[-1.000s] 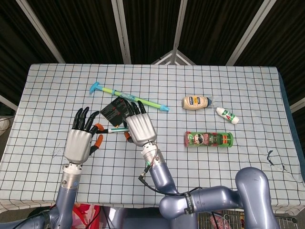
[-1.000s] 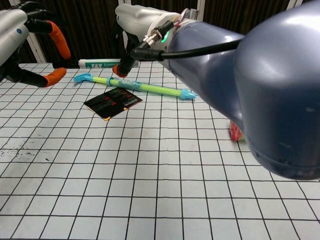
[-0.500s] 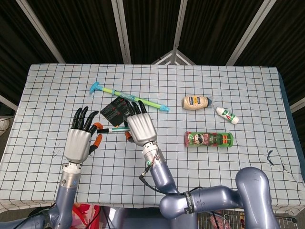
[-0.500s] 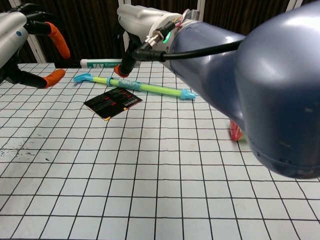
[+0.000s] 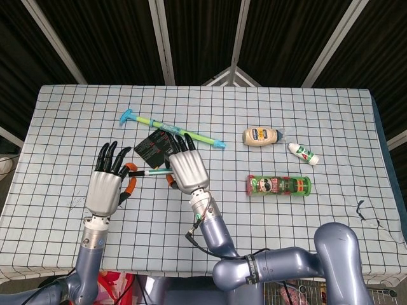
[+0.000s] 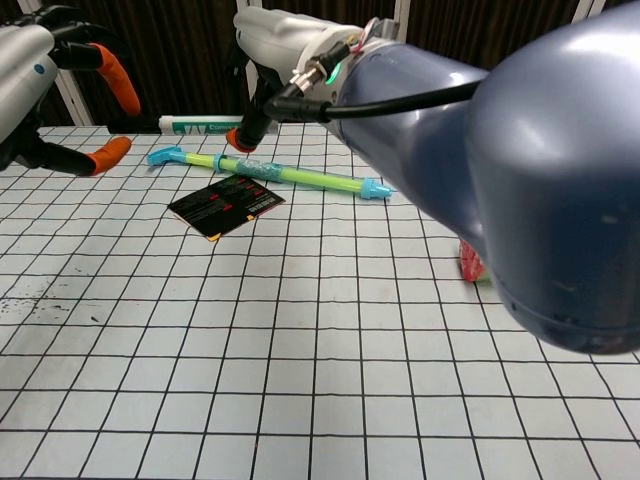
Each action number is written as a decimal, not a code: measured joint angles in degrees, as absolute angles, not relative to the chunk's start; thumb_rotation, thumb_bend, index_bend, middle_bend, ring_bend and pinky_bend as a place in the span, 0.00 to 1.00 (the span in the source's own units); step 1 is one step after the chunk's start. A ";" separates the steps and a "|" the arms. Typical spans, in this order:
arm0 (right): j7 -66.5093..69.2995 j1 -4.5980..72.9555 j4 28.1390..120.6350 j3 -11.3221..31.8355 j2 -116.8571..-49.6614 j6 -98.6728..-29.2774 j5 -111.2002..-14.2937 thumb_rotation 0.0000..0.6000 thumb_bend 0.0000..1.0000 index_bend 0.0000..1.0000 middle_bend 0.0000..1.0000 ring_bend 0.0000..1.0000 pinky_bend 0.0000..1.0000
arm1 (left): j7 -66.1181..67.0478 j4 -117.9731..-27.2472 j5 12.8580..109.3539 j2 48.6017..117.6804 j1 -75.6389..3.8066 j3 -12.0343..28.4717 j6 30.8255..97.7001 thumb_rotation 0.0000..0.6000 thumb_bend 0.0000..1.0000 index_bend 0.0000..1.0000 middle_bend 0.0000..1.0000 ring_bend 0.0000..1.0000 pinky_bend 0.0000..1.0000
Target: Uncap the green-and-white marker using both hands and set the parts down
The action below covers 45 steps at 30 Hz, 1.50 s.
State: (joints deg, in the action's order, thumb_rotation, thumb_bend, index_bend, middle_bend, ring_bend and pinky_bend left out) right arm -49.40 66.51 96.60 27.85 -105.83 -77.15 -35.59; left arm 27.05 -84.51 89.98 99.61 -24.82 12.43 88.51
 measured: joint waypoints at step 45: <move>-48.11 65.65 96.56 27.27 -105.06 -76.97 -35.66 1.00 0.42 0.69 0.06 0.10 0.00 | 25.39 -81.22 90.86 101.12 -25.81 12.23 89.55 1.00 0.48 0.44 0.19 0.00 0.01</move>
